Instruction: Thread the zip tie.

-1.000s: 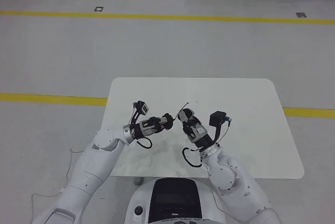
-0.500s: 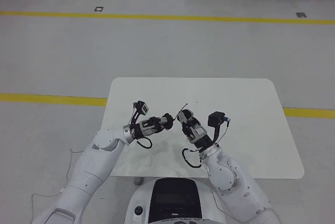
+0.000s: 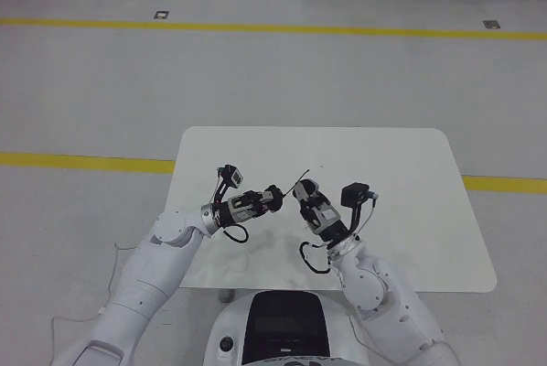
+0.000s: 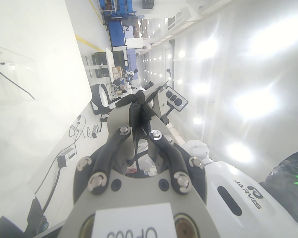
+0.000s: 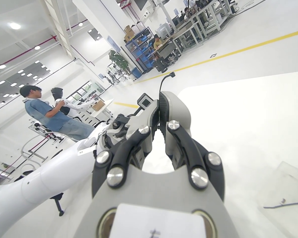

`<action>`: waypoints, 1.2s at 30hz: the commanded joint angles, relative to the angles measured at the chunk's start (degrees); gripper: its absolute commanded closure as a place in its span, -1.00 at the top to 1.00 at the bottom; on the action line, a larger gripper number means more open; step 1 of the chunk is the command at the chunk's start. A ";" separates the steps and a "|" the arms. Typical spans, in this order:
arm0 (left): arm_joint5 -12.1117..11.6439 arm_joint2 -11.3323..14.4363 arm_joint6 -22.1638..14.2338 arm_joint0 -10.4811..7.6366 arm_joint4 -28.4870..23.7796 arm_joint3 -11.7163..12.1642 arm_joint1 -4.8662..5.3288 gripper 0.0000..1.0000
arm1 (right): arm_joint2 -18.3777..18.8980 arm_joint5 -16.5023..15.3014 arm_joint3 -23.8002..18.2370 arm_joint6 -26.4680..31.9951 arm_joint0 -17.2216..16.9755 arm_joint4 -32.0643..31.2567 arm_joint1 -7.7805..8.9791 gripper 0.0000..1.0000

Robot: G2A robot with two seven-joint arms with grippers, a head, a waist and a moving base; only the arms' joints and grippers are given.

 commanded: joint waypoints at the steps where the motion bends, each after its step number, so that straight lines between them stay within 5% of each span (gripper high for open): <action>1: 0.00 0.00 0.00 0.00 0.00 0.00 0.00 -1.00 | 0.06 -0.04 -0.09 0.07 -0.08 0.00 0.02 -1.00; 36: 0.00 0.00 0.00 0.00 0.00 0.00 0.00 -1.00 | -1.44 -0.80 1.96 1.46 1.21 0.00 -0.06 -1.00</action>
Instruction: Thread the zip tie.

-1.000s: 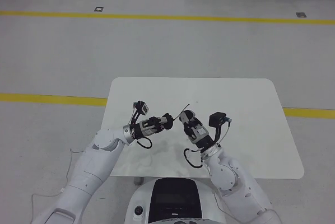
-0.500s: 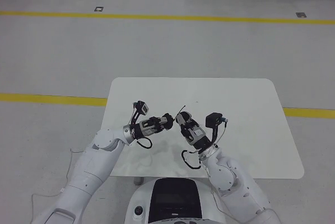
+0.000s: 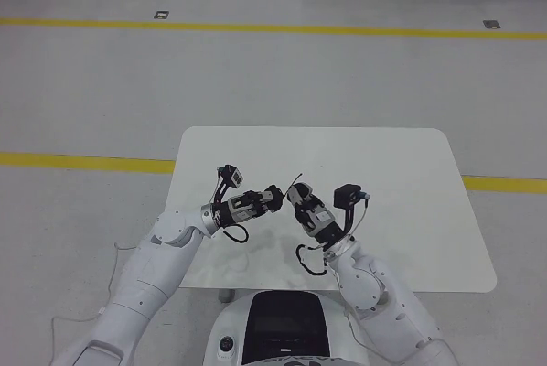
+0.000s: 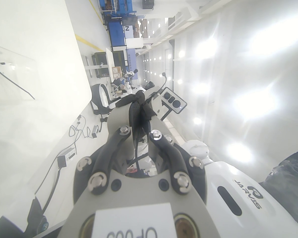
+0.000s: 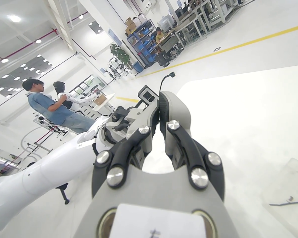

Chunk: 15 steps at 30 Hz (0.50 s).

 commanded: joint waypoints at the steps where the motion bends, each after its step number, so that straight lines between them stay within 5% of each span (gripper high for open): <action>1: 0.00 0.00 0.00 0.00 0.00 0.00 0.00 -1.00 | -0.07 0.04 0.16 0.14 0.13 -0.06 -0.01 -1.00; 15: 0.00 0.00 0.00 0.00 0.00 0.00 0.00 -1.00 | -0.48 0.40 0.54 0.04 0.17 -0.36 -0.04 -1.00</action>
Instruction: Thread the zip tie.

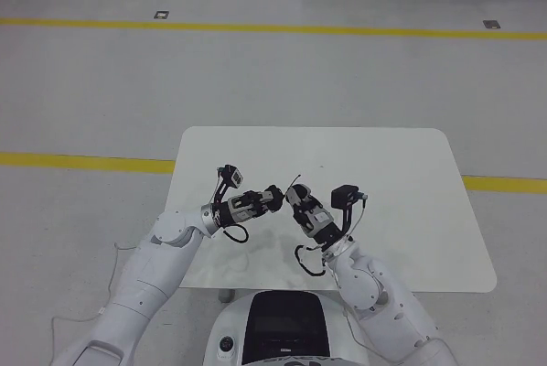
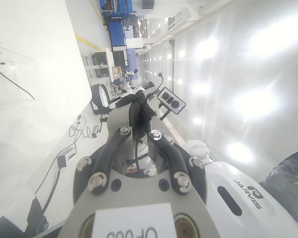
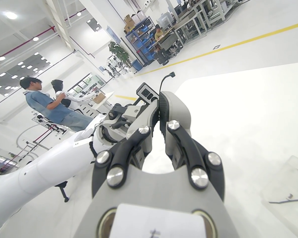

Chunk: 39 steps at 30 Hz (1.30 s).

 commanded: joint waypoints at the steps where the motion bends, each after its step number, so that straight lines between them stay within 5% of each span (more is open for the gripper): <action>1: 0.00 0.00 0.00 0.00 0.00 0.00 0.00 -1.00 | -0.01 -0.02 -0.09 0.02 -0.09 -0.06 0.02 -1.00; 2: 0.00 0.00 0.00 0.00 0.00 0.00 0.00 -1.00 | 0.01 -0.01 -0.20 -0.03 -0.17 -0.01 0.02 -0.20; 3: 0.00 0.00 0.00 0.00 0.00 0.00 0.00 -1.00 | 0.04 0.01 -0.33 -0.14 -0.28 0.07 0.03 1.00; 14: 0.00 0.00 0.00 0.00 0.00 0.00 0.00 -1.00 | 2.72 -3.83 -3.52 -6.60 -3.38 -0.10 0.51 1.00; 27: 0.00 0.00 0.00 0.00 0.00 0.00 0.00 -1.00 | 2.97 -3.36 -3.56 -7.14 -3.39 -0.25 0.50 1.00; 31: 3.55 -1.04 1.09 1.78 -1.21 -3.53 0.54 -1.00 | 3.39 -0.08 -3.94 -10.90 -3.57 -7.94 0.60 1.00; 39: 14.20 -5.74 0.32 5.25 -9.02 -8.30 2.00 -1.00 | 1.05 10.24 -4.35 -21.94 -5.36 -38.73 1.14 1.00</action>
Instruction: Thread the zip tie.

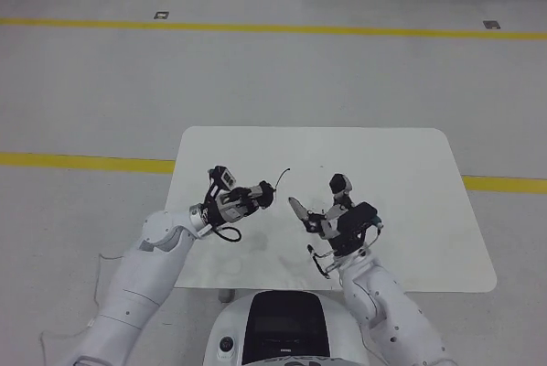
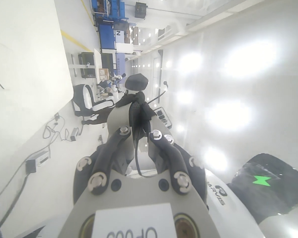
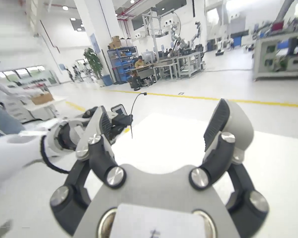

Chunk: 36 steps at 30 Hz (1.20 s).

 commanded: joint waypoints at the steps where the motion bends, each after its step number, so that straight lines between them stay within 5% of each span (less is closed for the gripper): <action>1: 3.86 -0.63 0.24 0.31 -2.11 -0.23 0.22 -1.00 | -0.62 1.80 0.50 -1.62 0.00 -6.42 0.11 1.00; 7: 6.44 -1.23 2.72 0.73 -4.72 -1.36 0.44 -1.00 | -3.77 7.54 3.58 -5.55 3.18 -11.04 1.57 1.00; 9: 5.36 -1.34 3.60 0.46 -4.07 -1.74 0.48 -1.00 | -5.54 11.01 5.50 -7.52 4.95 -11.04 2.65 1.00; 16: 5.36 -1.34 3.60 0.46 -4.07 -1.74 0.48 -1.00 | -5.54 11.01 5.50 -7.52 4.95 -11.04 2.65 1.00; 19: 8.28 -1.19 3.99 0.67 -7.63 -1.68 0.40 -1.00 | -5.85 12.33 6.84 -6.25 6.22 -11.04 3.14 1.00; 22: 10.24 -1.19 4.71 0.63 -10.26 -0.72 0.36 -1.00 | -9.41 15.31 9.24 -6.48 9.24 -11.04 4.77 1.00; 26: 10.70 -0.93 5.98 0.58 -11.11 -0.38 0.36 -1.00 | -17.49 23.42 12.85 -5.83 15.20 -11.04 7.88 1.00; 36: 14.17 0.18 4.17 -0.13 -15.14 1.71 0.31 -1.00 | -26.14 23.42 13.26 -0.31 24.16 -11.04 12.82 1.00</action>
